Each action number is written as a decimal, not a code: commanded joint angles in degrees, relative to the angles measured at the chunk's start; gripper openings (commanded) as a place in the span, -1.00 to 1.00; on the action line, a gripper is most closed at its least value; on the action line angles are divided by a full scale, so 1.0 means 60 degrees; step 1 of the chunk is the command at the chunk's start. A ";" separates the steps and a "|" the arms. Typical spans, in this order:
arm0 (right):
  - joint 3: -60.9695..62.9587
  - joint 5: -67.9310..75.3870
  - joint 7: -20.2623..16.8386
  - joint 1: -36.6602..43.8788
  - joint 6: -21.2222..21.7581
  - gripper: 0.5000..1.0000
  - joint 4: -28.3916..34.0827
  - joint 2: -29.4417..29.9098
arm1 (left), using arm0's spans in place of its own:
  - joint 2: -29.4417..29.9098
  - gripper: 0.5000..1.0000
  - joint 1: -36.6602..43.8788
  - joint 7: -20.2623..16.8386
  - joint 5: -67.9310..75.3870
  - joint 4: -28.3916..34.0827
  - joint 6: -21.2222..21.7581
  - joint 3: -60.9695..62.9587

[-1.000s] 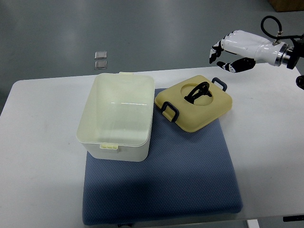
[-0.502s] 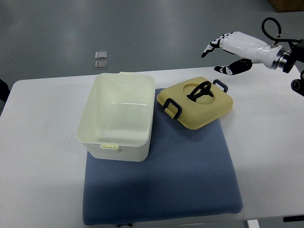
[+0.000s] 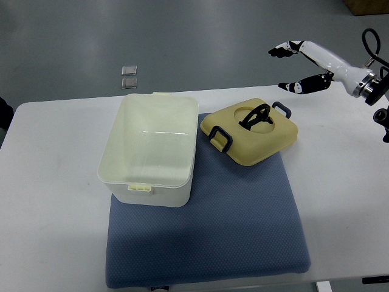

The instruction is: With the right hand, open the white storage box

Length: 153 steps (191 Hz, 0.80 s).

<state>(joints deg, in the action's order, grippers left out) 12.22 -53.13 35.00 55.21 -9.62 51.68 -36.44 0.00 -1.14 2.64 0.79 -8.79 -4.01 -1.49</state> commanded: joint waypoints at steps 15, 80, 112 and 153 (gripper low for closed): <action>-0.0016 0.1986 0.0001 -0.0441 0.0109 0.21 0.0030 0.0039 | 0.0000 1.00 0.0000 0.0000 0.0000 0.0001 -0.0005 0.0000; -0.0001 0.5985 0.0001 -0.0778 0.1808 0.27 0.0044 0.0054 | 0.0000 1.00 0.0000 0.0000 0.0000 0.0001 0.0010 0.0000; -0.0001 0.7873 0.0001 -0.0793 0.2584 0.30 0.0044 0.0054 | 0.0000 1.00 0.0000 0.0000 0.0000 0.0030 -0.0005 0.0015; -0.0001 0.9295 -0.0090 -0.1115 0.3331 0.38 0.0059 0.0156 | 0.0000 1.00 0.0000 0.0000 0.0000 0.0030 0.0010 0.0015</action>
<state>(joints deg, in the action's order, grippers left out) 12.17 -0.97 35.00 49.61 9.18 52.02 -36.02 0.00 -1.14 2.64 0.79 -8.61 -4.00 -1.40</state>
